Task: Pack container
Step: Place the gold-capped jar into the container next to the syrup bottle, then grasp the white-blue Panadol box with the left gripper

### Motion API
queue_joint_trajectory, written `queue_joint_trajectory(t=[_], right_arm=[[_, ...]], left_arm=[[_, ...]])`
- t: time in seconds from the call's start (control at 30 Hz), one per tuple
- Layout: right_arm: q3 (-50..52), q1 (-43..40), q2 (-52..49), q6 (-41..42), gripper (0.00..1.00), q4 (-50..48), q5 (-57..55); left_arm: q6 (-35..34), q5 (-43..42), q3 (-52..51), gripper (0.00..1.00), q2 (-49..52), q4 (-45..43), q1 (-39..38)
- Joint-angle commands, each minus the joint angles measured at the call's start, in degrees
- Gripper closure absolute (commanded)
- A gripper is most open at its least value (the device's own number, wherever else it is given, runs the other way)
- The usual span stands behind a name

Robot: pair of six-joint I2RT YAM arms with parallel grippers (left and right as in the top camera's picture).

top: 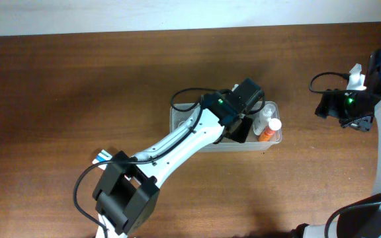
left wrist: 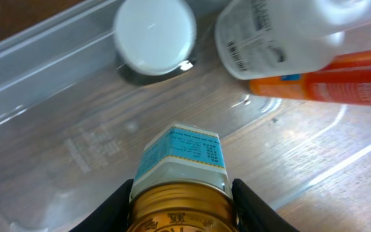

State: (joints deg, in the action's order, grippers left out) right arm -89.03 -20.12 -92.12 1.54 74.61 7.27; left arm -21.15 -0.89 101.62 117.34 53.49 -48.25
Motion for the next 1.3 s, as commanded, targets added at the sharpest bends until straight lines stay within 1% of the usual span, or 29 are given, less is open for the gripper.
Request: queue_joint_trajectory(t=[0.0, 0.03, 0.1, 0.17, 0.33, 0.43, 0.5, 0.6, 0.67, 0.8, 0.87, 0.97, 1.0, 1.07, 1.1, 1.13, 1.17, 1.2, 1.23, 1.27], right_arm=[[-0.22, -0.11, -0.2, 0.44, 0.22, 0.11, 0.74], [-0.22, -0.11, -0.2, 0.44, 0.22, 0.13, 0.74], [-0.22, -0.11, -0.2, 0.44, 0.22, 0.2, 0.74], [-0.22, -0.11, -0.2, 0.44, 0.22, 0.2, 0.74], [-0.22, -0.11, -0.2, 0.42, 0.22, 0.2, 0.74], [-0.22, -0.11, -0.2, 0.42, 0.22, 0.2, 0.74], [-0.22, -0.11, -0.2, 0.42, 0.22, 0.2, 0.72], [-0.22, -0.11, -0.2, 0.42, 0.22, 0.2, 0.74], [-0.22, -0.11, -0.2, 0.42, 0.22, 0.2, 0.72], [-0.22, -0.11, -0.2, 0.42, 0.22, 0.2, 0.72], [-0.22, -0.11, -0.2, 0.42, 0.22, 0.2, 0.72], [-0.22, -0.11, -0.2, 0.42, 0.22, 0.17, 0.72], [-0.22, -0.11, -0.2, 0.42, 0.22, 0.17, 0.72], [-0.22, -0.11, -0.2, 0.42, 0.22, 0.17, 0.72], [-0.22, -0.11, -0.2, 0.42, 0.22, 0.17, 0.72], [-0.22, -0.11, -0.2, 0.42, 0.22, 0.17, 0.72], [-0.22, -0.11, -0.2, 0.42, 0.22, 0.17, 0.72], [-0.22, -0.11, -0.2, 0.42, 0.22, 0.17, 0.72], [-0.22, -0.11, -0.2, 0.42, 0.22, 0.17, 0.72], [-0.22, -0.11, -0.2, 0.42, 0.22, 0.17, 0.72]], left_arm=[[3.1, -1.29, 0.46, 0.63, 0.37, -1.27, -1.46], [3.5, -1.29, 0.46, 0.53, 0.44, -1.57, -1.77], [4.55, -1.27, 0.46, 0.44, 0.44, -1.68, -1.86], [4.57, -1.29, 0.46, 0.39, 0.44, -1.68, -1.86], [4.81, -1.29, 0.46, 0.38, 0.44, -1.62, -1.84], [6.73, -0.57, 0.61, 0.39, 0.33, -1.4, -1.84], [6.73, 1.4, 1.07, 0.39, -0.07, -0.66, -1.84], [6.64, 7.58, 2.58, 0.39, -2.27, 2.12, -0.92], [4.81, 10.64, 2.8, 0.38, -5.42, 3.58, 1.05], [-1.7, 13.73, 2.8, 0.34, -10.95, 8.24, 6.75], [-7.69, 14.43, 2.8, 0.3, -13.49, 12.68, 11.06], [-18.97, 14.38, 2.78, 0.27, -16.04, 21.24, 18.97], [-22.47, 14.38, 2.78, 0.24, -16.35, 23.76, 21.14], [-30.84, 14.4, 2.51, 0.22, -16.5, 29.38, 25.86], [-35.36, 14.23, 1.9, 0.16, -16.48, 31.95, 28.17], [-39.36, 14.19, 0.04, 0.13, -16.5, 33.57, 30.84], [-41.18, 14.03, -2.1, 0.13, -16.55, 33.73, 32.79], [-41.92, 13.7, -3.98, 0.07, -16.55, 33.11, 34.01], [-42.25, 12.7, -7.06, 0.04, -16.55, 31.36, 35.34], [-42.25, 11.58, -9.68, 0.04, -16.55, 29.57, 36.22]])
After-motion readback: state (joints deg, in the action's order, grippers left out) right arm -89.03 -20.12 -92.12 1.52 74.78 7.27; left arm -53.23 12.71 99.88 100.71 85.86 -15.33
